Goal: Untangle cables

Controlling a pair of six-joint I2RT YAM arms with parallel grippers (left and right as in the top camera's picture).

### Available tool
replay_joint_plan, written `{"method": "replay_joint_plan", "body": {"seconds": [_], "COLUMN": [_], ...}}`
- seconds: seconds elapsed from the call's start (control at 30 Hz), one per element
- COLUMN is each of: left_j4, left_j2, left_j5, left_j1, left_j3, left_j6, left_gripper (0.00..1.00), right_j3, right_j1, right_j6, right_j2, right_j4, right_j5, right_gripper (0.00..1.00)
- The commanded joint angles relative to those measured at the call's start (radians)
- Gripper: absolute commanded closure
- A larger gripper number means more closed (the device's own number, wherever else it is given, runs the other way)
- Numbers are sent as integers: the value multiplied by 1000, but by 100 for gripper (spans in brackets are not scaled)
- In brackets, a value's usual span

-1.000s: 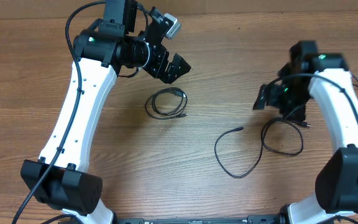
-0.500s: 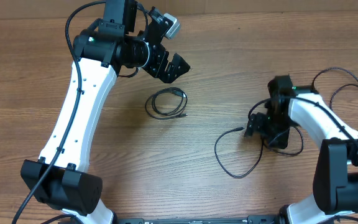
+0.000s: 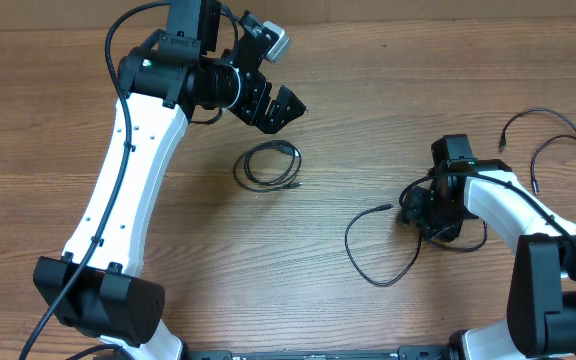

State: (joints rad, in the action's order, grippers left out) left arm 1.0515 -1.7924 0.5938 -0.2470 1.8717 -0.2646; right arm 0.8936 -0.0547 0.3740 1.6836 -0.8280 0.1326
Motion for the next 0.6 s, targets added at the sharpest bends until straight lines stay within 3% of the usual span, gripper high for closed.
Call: {"method": "replay_joint_plan", "body": {"seconds": [0.0,0.07,0.13,0.23,0.37,0.57], "left_j4": [-1,-1,-1,-1,-1,-1], "left_j2": [-14,-14,-14,-14,-14,-14], "left_j5": [-3,-3,-3,-3,-3,-3], "left_j1": [3,3,3,3,3,3], "left_j3": [8,8,8,8,8,8], "left_j6": [3,3,3,3,3,3], "left_gripper": [0,0,0,0,0,0], "right_j3": [-44,-51,-68,-89,-96,-96], "right_j1": [23,63,113,199,357,551], "right_j6": [16,49,49,48,14,-39], "right_j2": [46,47,47,47,47,47], "right_j4": [13,0,8,19,29,51], "right_j5": [-116,-195,-199,-199,-194,-211], "right_gripper": [47,53,46,45,55,55]}}
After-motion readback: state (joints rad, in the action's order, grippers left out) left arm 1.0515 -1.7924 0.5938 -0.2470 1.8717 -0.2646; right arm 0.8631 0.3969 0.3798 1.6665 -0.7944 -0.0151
